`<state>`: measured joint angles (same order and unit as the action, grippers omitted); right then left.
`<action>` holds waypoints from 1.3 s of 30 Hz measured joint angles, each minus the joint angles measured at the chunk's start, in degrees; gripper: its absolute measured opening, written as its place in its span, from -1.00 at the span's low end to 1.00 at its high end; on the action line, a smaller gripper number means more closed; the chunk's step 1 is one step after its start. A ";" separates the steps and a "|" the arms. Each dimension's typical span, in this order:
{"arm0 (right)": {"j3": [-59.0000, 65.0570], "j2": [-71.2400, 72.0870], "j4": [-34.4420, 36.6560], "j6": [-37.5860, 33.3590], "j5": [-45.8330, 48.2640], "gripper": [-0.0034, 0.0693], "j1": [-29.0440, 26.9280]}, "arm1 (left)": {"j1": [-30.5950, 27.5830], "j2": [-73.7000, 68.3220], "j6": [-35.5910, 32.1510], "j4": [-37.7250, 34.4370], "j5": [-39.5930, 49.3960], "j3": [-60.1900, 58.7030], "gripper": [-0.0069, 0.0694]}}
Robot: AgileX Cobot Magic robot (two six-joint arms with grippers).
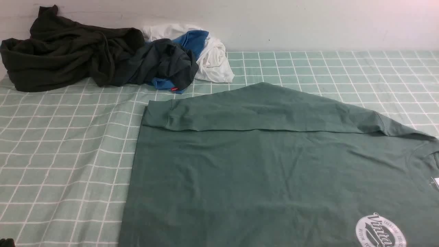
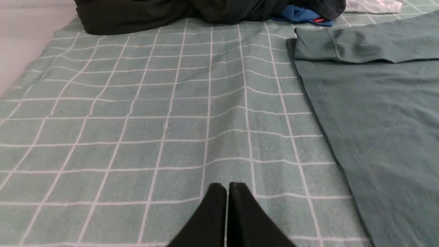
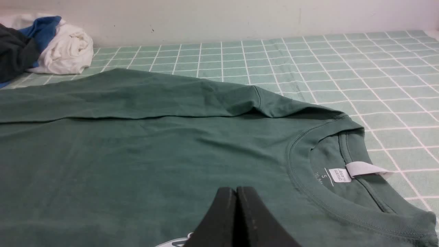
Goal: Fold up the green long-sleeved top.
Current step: Use the left arm to clamp the cuff closest to it
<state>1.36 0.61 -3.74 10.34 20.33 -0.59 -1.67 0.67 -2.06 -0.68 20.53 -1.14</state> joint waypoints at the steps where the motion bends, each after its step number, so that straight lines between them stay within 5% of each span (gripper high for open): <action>1: 0.00 0.00 0.00 0.00 0.00 -0.94 0.00 | 0.00 0.00 0.00 0.00 0.00 0.00 -0.83; 39: 0.00 0.00 -2.41 -1.10 0.06 -0.94 0.00 | 0.00 0.00 0.00 0.00 0.00 0.00 -0.83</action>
<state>1.36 0.61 -6.15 9.24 20.39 -0.59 -1.67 0.67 -2.06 -0.68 20.53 -1.14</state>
